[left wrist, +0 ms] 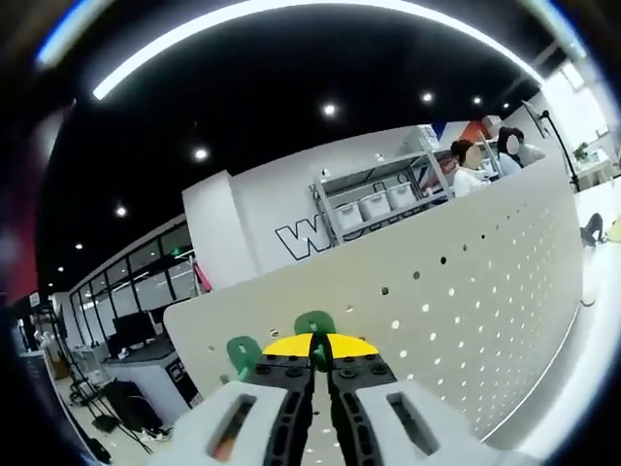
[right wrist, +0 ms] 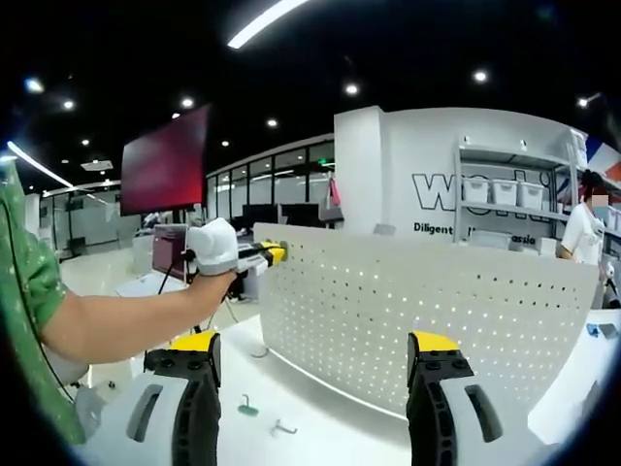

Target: Insert the hook assembly into the mounting plate slot until the hook locks in place.

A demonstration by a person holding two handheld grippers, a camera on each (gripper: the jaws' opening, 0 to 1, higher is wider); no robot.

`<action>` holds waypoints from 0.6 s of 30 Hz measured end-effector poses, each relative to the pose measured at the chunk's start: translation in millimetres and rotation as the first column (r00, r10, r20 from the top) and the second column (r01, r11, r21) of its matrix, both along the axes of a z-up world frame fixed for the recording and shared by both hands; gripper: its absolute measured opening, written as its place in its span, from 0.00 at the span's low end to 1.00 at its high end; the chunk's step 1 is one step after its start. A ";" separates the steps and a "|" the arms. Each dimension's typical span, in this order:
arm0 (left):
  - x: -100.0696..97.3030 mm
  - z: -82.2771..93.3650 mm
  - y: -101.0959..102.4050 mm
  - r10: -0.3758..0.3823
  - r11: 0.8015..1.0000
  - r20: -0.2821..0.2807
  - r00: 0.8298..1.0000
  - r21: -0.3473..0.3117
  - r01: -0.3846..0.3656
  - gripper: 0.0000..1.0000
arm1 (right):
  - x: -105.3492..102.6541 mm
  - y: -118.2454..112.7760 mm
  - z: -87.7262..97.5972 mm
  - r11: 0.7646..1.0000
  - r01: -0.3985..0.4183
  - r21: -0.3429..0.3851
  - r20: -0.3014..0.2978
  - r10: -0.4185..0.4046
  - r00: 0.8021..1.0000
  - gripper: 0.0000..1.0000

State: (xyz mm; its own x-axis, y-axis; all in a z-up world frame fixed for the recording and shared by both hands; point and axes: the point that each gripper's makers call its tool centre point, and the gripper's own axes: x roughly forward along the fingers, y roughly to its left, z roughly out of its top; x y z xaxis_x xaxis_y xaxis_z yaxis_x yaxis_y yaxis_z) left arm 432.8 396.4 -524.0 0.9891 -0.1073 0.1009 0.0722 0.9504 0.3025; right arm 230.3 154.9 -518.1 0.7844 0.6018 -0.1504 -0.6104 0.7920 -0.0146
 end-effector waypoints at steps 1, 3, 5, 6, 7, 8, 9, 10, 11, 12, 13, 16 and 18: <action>0.3 -0.4 0.8 -0.004 1.000 0.005 1.000 -0.021 0.004 0.04 | 0.0 0.1 0.1 1.000 0.000 0.000 0.000 0.000 1.000 0.80; -1.0 -0.7 -0.5 -0.001 1.000 0.010 1.000 -0.011 0.001 0.04 | 0.2 0.6 0.2 1.000 -0.001 0.001 0.000 0.001 1.000 0.80; -2.7 -0.8 -0.3 -0.004 1.000 0.015 1.000 -0.017 0.004 0.04 | 0.1 1.1 0.4 1.000 -0.002 0.000 0.001 0.002 1.000 0.80; -1.5 -1.0 0.2 -0.008 0.999 0.016 1.000 -0.037 0.009 0.04 | -0.1 1.3 0.5 1.000 -0.002 0.000 0.002 0.002 1.000 0.80; -1.7 -1.2 0.3 -0.013 0.998 0.015 1.000 -0.061 0.014 0.04 | -0.1 1.0 0.5 1.000 -0.002 0.000 0.002 0.002 1.000 0.80; -2.8 -1.3 0.2 -0.016 0.996 0.015 1.000 -0.085 0.017 0.04 | -0.2 1.1 0.6 1.000 -0.002 0.000 0.002 0.002 1.000 0.80; -3.3 -1.3 0.4 -0.014 0.995 0.013 1.000 -0.096 0.016 0.04 | -0.2 1.1 0.7 1.000 -0.002 0.001 0.002 0.002 1.000 0.80; -3.7 -1.4 0.4 -0.014 0.995 0.012 1.000 -0.099 0.015 0.04 | -0.4 1.3 0.9 1.000 -0.002 0.001 0.002 0.002 1.000 0.80; -3.8 -1.4 -0.1 -0.010 0.996 0.010 1.000 -0.088 0.011 0.04 | -0.9 1.6 1.3 1.000 -0.004 0.001 0.004 0.004 1.000 0.80; -3.7 -1.5 0.4 -0.009 0.996 0.009 1.000 -0.084 0.010 0.04 | -1.2 1.8 1.6 1.000 -0.004 0.001 0.004 0.004 1.000 0.80; -3.8 -1.5 0.6 -0.010 0.997 0.007 1.000 -0.082 0.011 0.04 | -1.6 1.7 2.0 1.000 -0.005 0.001 0.005 0.005 1.000 0.80; -5.9 -1.2 -0.7 -0.018 0.997 -0.004 1.000 -0.078 0.018 0.05 | -2.1 0.3 2.6 1.000 0.000 0.002 0.007 0.000 1.000 0.80; -6.7 -1.3 -1.5 -0.021 0.997 -0.009 1.000 -0.075 0.020 0.05 | -1.8 -0.8 2.5 1.000 0.001 0.001 0.006 -0.001 1.000 0.80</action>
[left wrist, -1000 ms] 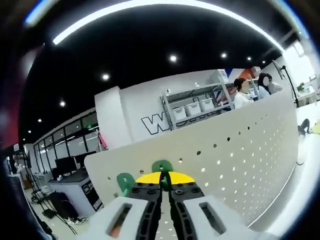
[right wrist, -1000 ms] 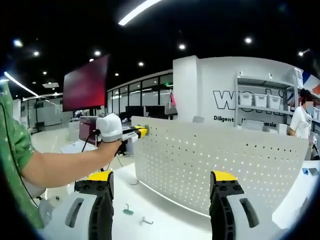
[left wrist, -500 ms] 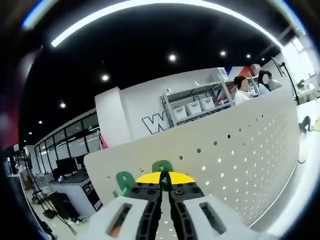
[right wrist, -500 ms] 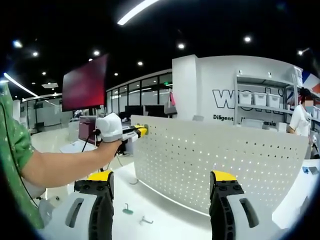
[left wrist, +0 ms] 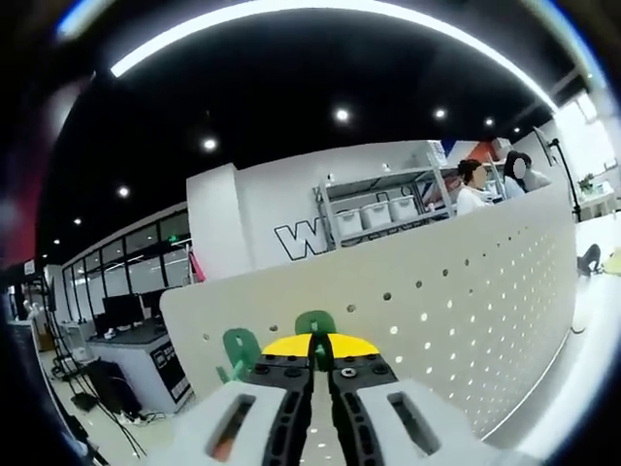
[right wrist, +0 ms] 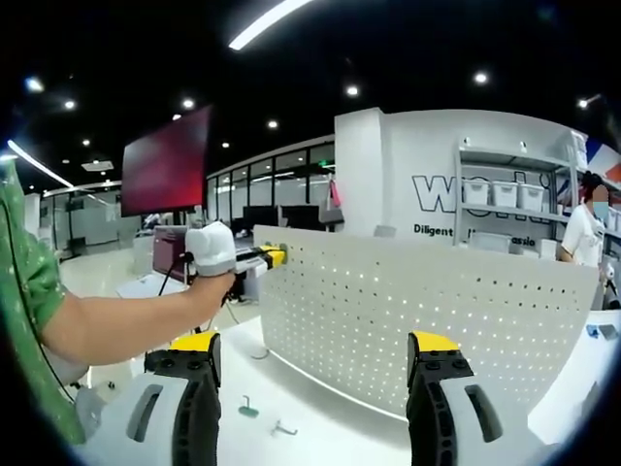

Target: Insert the hook assembly into the mounting plate slot until the hook locks in place.

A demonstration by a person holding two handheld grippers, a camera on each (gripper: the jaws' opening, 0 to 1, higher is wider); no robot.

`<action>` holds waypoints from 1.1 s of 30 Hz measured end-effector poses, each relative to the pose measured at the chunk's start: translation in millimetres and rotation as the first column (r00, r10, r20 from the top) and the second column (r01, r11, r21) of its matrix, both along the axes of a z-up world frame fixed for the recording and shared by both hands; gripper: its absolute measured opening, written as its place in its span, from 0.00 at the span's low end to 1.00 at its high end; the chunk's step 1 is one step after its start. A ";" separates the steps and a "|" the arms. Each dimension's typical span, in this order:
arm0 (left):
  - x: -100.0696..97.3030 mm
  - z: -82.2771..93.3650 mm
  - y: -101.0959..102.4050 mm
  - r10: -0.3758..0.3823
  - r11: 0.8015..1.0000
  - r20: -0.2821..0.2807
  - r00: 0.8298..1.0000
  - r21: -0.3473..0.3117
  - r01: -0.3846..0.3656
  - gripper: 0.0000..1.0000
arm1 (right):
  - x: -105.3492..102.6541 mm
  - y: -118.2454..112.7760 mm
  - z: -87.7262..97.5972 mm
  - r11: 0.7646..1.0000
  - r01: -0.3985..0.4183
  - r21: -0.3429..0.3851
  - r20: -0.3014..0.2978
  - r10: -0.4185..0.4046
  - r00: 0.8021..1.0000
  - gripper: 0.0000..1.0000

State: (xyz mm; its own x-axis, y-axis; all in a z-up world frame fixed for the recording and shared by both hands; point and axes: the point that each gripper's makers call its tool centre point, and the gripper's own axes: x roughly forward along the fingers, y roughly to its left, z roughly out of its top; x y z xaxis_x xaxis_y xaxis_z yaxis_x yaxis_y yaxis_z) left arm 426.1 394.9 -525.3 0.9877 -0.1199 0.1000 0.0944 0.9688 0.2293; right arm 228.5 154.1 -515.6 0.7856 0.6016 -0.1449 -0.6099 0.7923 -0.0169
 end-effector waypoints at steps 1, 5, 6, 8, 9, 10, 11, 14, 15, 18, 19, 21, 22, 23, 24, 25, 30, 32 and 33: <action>-0.5 -0.1 -0.4 -0.003 1.000 -0.001 1.000 -0.001 0.003 0.06 | -0.3 0.5 0.0 1.000 -0.001 -0.001 0.000 0.001 1.000 0.80; -2.6 0.6 -2.5 -0.010 1.000 -0.004 1.000 -0.007 0.010 0.10 | -2.0 2.6 1.9 1.000 -0.005 -0.001 0.005 0.005 1.000 0.80; -3.8 2.0 -3.4 -0.011 1.000 -0.002 1.000 -0.013 0.011 0.12 | -2.3 2.4 2.4 1.000 -0.004 -0.001 0.006 0.004 1.000 0.80; -4.8 3.8 -3.4 -0.010 1.000 0.000 1.000 -0.017 0.010 0.15 | -2.8 2.0 2.9 1.000 -0.003 -0.001 0.007 0.003 1.000 0.80; -5.2 4.4 -3.9 -0.013 1.000 0.001 1.000 -0.017 0.013 0.15 | -3.1 1.8 3.1 1.000 -0.002 -0.001 0.007 0.002 1.000 0.80; -5.9 4.7 -5.6 -0.023 1.000 -0.001 1.000 -0.020 0.023 0.15 | -3.6 1.6 3.3 1.000 -0.002 -0.001 0.007 0.002 1.000 0.80; -6.7 4.7 -6.5 -0.025 0.999 -0.002 1.000 -0.020 0.025 0.15 | -3.8 1.5 3.4 1.000 -0.001 -0.001 0.008 0.001 1.000 0.80; -7.0 3.8 -8.6 -0.037 0.999 -0.008 0.999 -0.025 0.037 0.18 | -4.7 2.2 4.0 1.000 -0.002 0.000 0.009 0.002 1.000 0.80; -7.3 3.7 -8.7 -0.036 0.999 -0.008 0.999 -0.025 0.036 0.19 | -5.4 2.9 4.3 1.000 -0.003 0.001 0.009 0.003 1.000 0.80; -7.3 4.3 -7.5 -0.039 0.999 -0.010 0.999 -0.031 0.039 0.22 | -7.4 5.1 6.0 1.000 -0.008 -0.001 0.013 0.008 1.000 0.80; -8.2 5.0 -7.0 -0.038 0.999 -0.008 0.999 -0.032 0.038 0.22 | -7.6 5.2 6.2 1.000 -0.008 -0.001 0.013 0.008 1.000 0.80; -12.4 7.1 -7.1 -0.041 0.998 -0.006 0.999 -0.036 0.041 0.23 | -8.3 5.6 7.1 1.000 -0.009 -0.001 0.015 0.009 1.000 0.80; -14.2 7.9 -7.4 -0.044 0.998 -0.005 0.999 -0.038 0.044 0.23 | -9.0 6.1 7.5 1.000 -0.009 -0.001 0.015 0.010 1.000 0.80; -16.1 8.7 -7.7 -0.045 0.998 -0.004 0.999 -0.039 0.045 0.24 | -9.5 6.5 7.9 1.000 -0.010 -0.002 0.016 0.010 1.000 0.80; -18.7 9.1 -8.1 -0.047 0.998 -0.004 0.999 -0.039 0.047 0.24 | -10.2 7.1 8.4 1.000 -0.012 -0.002 0.017 0.012 1.000 0.80; -20.2 9.5 -8.2 -0.049 0.998 -0.003 0.999 -0.041 0.049 0.25 | -10.8 7.6 8.9 1.000 -0.013 -0.002 0.018 0.013 1.000 0.80; -24.9 9.3 -6.6 -0.053 0.998 -0.002 0.999 -0.043 0.053 0.27 | -13.7 9.4 11.7 1.000 -0.018 -0.003 0.025 0.018 1.000 0.80; -29.0 8.1 -6.0 -0.054 0.997 -0.007 0.998 -0.046 0.054 0.27 | -15.2 9.7 12.0 1.000 -0.019 -0.003 0.025 0.019 1.000 0.80; -30.1 7.7 -5.3 -0.054 0.997 -0.008 0.998 -0.049 0.054 0.28 | -16.4 10.2 12.4 1.000 -0.020 -0.003 0.026 0.020 0.999 0.80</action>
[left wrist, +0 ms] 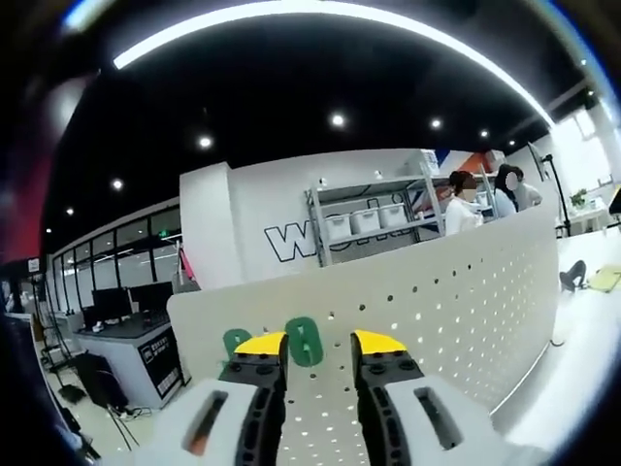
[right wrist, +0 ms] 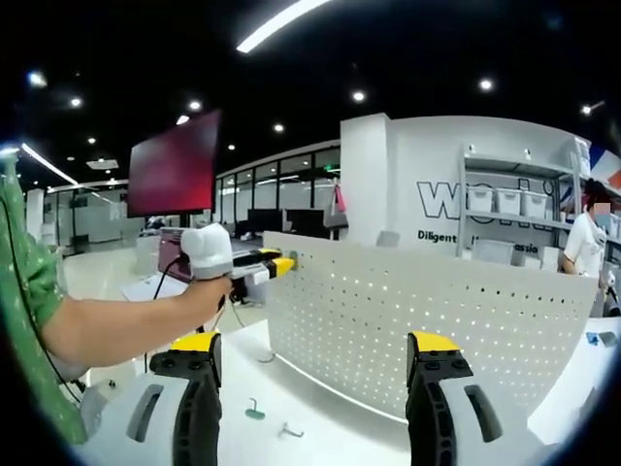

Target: Insert the hook assembly into the mounting plate slot until the hook locks in place.

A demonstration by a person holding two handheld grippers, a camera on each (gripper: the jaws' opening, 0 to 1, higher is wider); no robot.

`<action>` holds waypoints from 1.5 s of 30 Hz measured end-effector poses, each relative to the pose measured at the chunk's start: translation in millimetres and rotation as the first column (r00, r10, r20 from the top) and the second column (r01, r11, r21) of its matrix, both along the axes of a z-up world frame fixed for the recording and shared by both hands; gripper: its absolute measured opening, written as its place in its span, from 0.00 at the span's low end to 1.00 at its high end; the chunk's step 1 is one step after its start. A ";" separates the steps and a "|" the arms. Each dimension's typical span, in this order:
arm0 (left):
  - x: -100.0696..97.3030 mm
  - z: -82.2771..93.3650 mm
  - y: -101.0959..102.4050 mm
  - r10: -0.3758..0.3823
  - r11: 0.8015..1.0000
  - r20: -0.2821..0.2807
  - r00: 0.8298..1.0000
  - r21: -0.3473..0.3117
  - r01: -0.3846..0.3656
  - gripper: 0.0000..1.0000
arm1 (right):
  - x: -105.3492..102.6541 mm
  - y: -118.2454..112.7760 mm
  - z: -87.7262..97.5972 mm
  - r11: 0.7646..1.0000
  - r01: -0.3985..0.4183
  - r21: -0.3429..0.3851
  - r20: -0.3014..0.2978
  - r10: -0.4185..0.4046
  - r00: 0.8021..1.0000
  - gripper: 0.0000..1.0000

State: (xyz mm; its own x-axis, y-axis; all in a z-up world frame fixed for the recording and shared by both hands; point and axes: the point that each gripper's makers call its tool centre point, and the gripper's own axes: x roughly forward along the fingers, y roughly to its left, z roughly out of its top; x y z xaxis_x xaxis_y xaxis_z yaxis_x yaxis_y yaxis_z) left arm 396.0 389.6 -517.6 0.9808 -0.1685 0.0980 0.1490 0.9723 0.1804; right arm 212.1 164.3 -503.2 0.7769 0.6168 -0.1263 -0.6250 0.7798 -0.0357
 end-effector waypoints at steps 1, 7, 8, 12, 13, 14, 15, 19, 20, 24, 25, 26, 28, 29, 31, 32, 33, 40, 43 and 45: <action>-0.2 -0.5 1.2 0.000 1.000 -0.001 1.000 -0.003 0.000 0.28 | -0.5 0.2 0.3 1.000 -0.001 0.000 0.001 0.001 1.000 0.80; -14.7 -1.4 -0.8 -0.009 1.000 -0.002 1.000 -0.012 0.009 0.29 | -4.8 1.7 2.4 1.000 -0.002 -0.002 0.006 0.002 1.000 0.80; -16.5 -1.4 -1.5 -0.012 1.000 -0.002 1.000 -0.014 0.012 0.29 | -5.5 1.9 2.7 1.000 -0.002 -0.002 0.007 0.002 1.000 0.80; -25.9 -0.8 -3.9 -0.022 1.000 0.001 1.000 -0.020 0.022 0.30 | -8.1 2.2 4.3 1.000 -0.002 -0.004 0.011 0.002 1.000 0.80; -27.8 -0.8 -4.3 -0.025 0.999 0.001 1.000 -0.022 0.025 0.30 | -9.0 2.3 5.0 1.000 -0.001 -0.005 0.013 0.002 1.000 0.80; -31.6 -0.7 -5.1 -0.029 0.999 0.003 1.000 -0.026 0.029 0.30 | -9.6 2.4 5.5 1.000 -0.001 -0.005 0.014 0.001 1.000 0.80; -34.6 -0.9 -5.7 -0.032 0.999 0.003 0.999 -0.028 0.032 0.30 | -10.2 2.4 5.9 1.000 -0.001 -0.005 0.015 0.001 1.000 0.80; -46.1 -4.2 -8.3 -0.044 0.999 -0.001 0.999 -0.029 0.044 0.31 | -13.6 2.5 6.7 1.000 0.002 -0.005 0.019 -0.002 1.000 0.79; -49.7 -5.3 -8.0 -0.046 0.998 -0.004 0.999 -0.033 0.046 0.31 | -15.2 3.2 6.9 1.000 0.000 -0.005 0.019 0.000 1.000 0.79; -61.4 -7.9 -8.4 -0.054 0.998 -0.009 0.999 -0.038 0.053 0.31 | -18.4 3.8 7.2 1.000 -0.001 -0.005 0.022 0.001 1.000 0.79; -64.6 -8.5 -9.6 -0.059 0.998 -0.010 0.998 -0.038 0.059 0.31 | -19.1 3.9 7.2 1.000 -0.001 -0.004 0.022 0.001 1.000 0.79; -66.5 -9.1 -10.5 -0.062 0.997 -0.012 0.998 -0.037 0.062 0.31 | -20.3 4.1 7.0 1.000 -0.002 -0.004 0.021 0.002 1.000 0.79; -72.5 -9.0 -12.9 -0.069 0.997 -0.011 0.998 -0.034 0.069 0.31 | -22.6 4.7 7.0 1.000 -0.003 -0.005 0.023 0.003 1.000 0.79; -75.1 -8.6 -13.7 -0.071 0.997 -0.009 0.997 -0.036 0.071 0.31 | -23.5 4.8 6.9 1.000 -0.004 -0.004 0.022 0.004 1.000 0.79; -80.7 -9.1 -15.6 -0.078 0.996 -0.012 0.997 -0.038 0.078 0.31 | -25.1 4.7 6.6 1.000 -0.003 -0.004 0.022 0.003 1.000 0.79; -85.0 -10.1 -17.0 -0.082 0.996 -0.014 0.997 -0.039 0.082 0.31 | -26.2 4.4 6.4 1.000 -0.003 -0.005 0.023 0.003 1.000 0.79; -87.4 -10.7 -17.6 -0.084 0.996 -0.013 0.996 -0.039 0.084 0.31 | -26.9 4.3 6.3 1.000 -0.003 -0.005 0.023 0.003 1.000 0.79; -108.7 -18.6 -23.6 -0.111 0.993 -0.023 0.994 -0.039 0.110 0.32 | -31.4 4.3 3.8 1.000 -0.003 -0.007 0.018 0.003 1.000 0.79; -115.1 -23.2 -24.4 -0.116 0.993 -0.035 0.993 -0.036 0.115 0.32 | -33.5 6.0 3.1 1.000 -0.006 -0.008 0.018 0.006 1.000 0.79; -119.9 -25.9 -23.7 -0.117 0.993 -0.040 0.992 -0.038 0.115 0.32 | -35.1 7.2 2.1 1.000 -0.009 -0.010 0.017 0.009 1.000 0.79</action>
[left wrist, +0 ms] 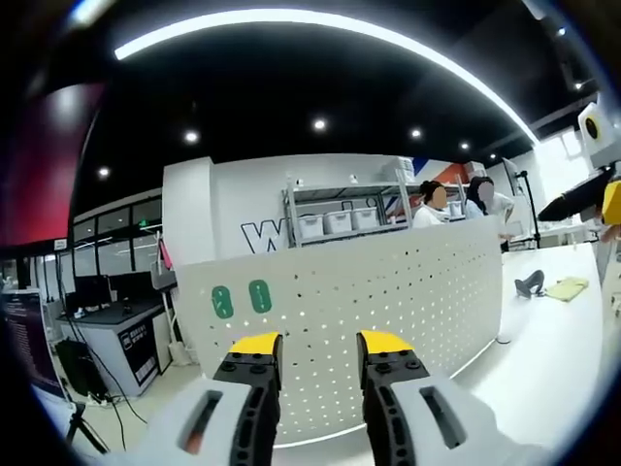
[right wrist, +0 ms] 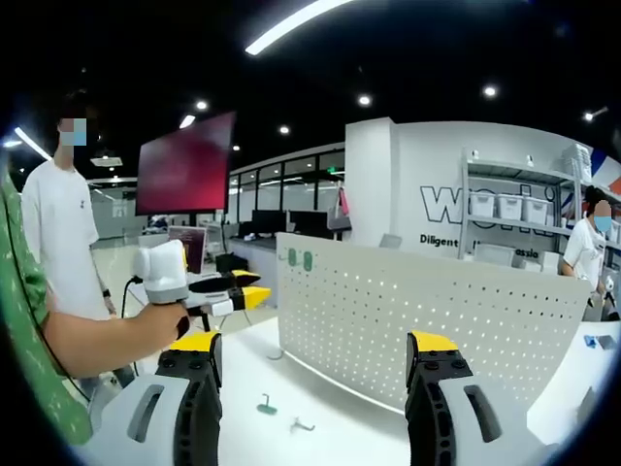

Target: Insert the hook assembly into the mounting plate slot until the hook locks in place.

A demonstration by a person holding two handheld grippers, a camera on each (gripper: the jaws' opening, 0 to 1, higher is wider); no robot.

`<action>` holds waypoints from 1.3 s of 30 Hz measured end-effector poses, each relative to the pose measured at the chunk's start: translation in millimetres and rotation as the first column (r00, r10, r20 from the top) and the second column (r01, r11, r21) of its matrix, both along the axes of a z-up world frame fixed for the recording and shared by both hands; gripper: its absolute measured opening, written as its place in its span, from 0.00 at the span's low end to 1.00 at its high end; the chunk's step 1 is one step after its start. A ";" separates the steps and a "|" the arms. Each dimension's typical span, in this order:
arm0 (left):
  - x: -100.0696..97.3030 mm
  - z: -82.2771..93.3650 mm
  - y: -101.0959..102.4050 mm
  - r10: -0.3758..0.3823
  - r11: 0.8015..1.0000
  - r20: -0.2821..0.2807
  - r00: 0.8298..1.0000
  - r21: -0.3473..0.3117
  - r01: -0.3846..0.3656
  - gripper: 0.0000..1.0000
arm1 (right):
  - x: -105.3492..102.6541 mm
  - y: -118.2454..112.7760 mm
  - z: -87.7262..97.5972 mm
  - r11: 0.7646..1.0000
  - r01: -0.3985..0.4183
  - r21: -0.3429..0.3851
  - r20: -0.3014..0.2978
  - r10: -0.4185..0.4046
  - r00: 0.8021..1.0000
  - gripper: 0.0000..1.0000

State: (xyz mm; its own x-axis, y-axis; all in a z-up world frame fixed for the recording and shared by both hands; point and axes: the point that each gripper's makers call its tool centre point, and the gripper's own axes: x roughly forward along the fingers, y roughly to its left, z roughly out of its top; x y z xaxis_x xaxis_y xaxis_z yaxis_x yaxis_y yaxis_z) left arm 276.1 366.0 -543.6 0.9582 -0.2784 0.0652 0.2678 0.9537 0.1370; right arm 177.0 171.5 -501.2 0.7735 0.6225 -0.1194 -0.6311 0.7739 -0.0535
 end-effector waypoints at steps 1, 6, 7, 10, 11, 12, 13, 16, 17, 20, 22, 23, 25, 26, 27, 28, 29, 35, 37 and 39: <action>-1.0 -0.4 0.1 -0.001 1.000 -0.001 1.000 -0.001 0.001 0.32 | -0.8 0.3 -1.3 1.000 -0.001 -0.001 -0.002 0.001 1.000 0.79; -14.1 -8.1 -1.4 -0.010 1.000 -0.021 1.000 0.006 0.010 0.32 | -3.8 0.3 -7.3 1.000 -0.001 -0.002 -0.014 0.001 1.000 0.79; -16.2 -9.6 -1.4 -0.012 1.000 -0.025 1.000 0.004 0.012 0.33 | -4.4 0.4 -9.0 1.000 -0.001 -0.001 -0.017 0.001 1.000 0.79; -25.1 -19.8 -4.5 -0.023 1.000 -0.052 0.998 0.014 0.024 0.33 | -5.1 0.3 -14.2 1.000 -0.001 -0.001 -0.028 0.001 1.000 0.79; -26.8 -23.0 -5.3 -0.026 0.999 -0.058 0.998 0.018 0.027 0.33 | -5.5 0.4 -16.9 1.000 -0.001 -0.002 -0.034 0.001 0.999 0.79; -29.2 -27.5 -5.9 -0.031 0.999 -0.068 0.997 0.024 0.032 0.33 | -5.9 0.5 -18.4 1.000 -0.002 -0.003 -0.037 0.002 0.999 0.79; -30.8 -29.9 -5.8 -0.032 0.999 -0.073 0.997 0.027 0.034 0.33 | -6.7 0.8 -20.1 1.000 -0.003 -0.005 -0.041 0.003 0.999 0.79; -36.4 -35.6 -4.1 -0.032 0.999 -0.087 0.996 0.024 0.034 0.33 | -8.1 1.4 -22.8 1.000 -0.007 -0.006 -0.047 0.007 0.999 0.79; -37.9 -37.2 -4.1 -0.033 0.999 -0.090 0.995 0.025 0.035 0.33 | -8.2 1.4 -24.1 1.000 -0.007 -0.008 -0.049 0.007 0.999 0.79; -43.1 -41.7 -4.7 -0.038 0.999 -0.099 0.994 0.028 0.041 0.32 | -9.0 1.9 -29.5 1.000 -0.011 -0.013 -0.062 0.010 0.998 0.79; -47.9 -45.3 -5.5 -0.042 0.998 -0.108 0.993 0.031 0.045 0.32 | -9.7 2.6 -31.5 1.000 -0.015 -0.015 -0.067 0.014 0.998 0.79; -50.6 -47.7 -5.6 -0.043 0.998 -0.111 0.993 0.030 0.047 0.32 | -9.8 3.0 -32.3 1.000 -0.017 -0.016 -0.069 0.016 0.998 0.79; -55.7 -52.5 -6.0 -0.045 0.998 -0.121 0.992 0.027 0.048 0.32 | -10.0 4.4 -35.5 1.000 -0.021 -0.020 -0.077 0.020 0.997 0.79; -57.8 -54.6 -6.3 -0.046 0.998 -0.125 0.991 0.027 0.050 0.32 | -10.0 4.9 -36.6 0.999 -0.023 -0.022 -0.079 0.021 0.997 0.79; -60.2 -59.4 -6.3 -0.047 0.998 -0.134 0.990 0.029 0.051 0.32 | -9.9 5.7 -38.1 0.999 -0.026 -0.024 -0.082 0.024 0.996 0.79; -61.6 -62.6 -6.0 -0.047 0.998 -0.140 0.989 0.031 0.052 0.32 | -9.9 6.0 -39.2 0.999 -0.027 -0.025 -0.086 0.025 0.996 0.79; -64.3 -66.8 -5.5 -0.047 0.998 -0.149 0.988 0.030 0.052 0.32 | -9.9 6.9 -40.5 0.999 -0.031 -0.026 -0.089 0.028 0.996 0.79; -71.9 -79.2 -1.4 -0.040 0.999 -0.177 0.983 0.024 0.045 0.31 | -10.5 10.7 -49.5 0.998 -0.045 -0.033 -0.109 0.041 0.993 0.79; -74.2 -80.2 -1.7 -0.041 0.999 -0.178 0.983 0.024 0.046 0.31 | -10.3 11.6 -52.0 0.998 -0.048 -0.034 -0.115 0.043 0.992 0.79; -77.0 -81.7 -3.2 -0.043 0.998 -0.177 0.983 0.027 0.048 0.31 | -9.5 11.9 -55.3 0.998 -0.050 -0.035 -0.122 0.045 0.991 0.79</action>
State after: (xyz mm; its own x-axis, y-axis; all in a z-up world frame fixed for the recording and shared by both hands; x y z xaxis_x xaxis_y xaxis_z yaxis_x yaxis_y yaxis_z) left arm 199.1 362.7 -625.3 0.9402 -0.3213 -0.1127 0.3334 0.9360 0.1131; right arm 167.4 183.4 -556.5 0.7216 0.6513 -0.2349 -0.6706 0.7418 -0.0033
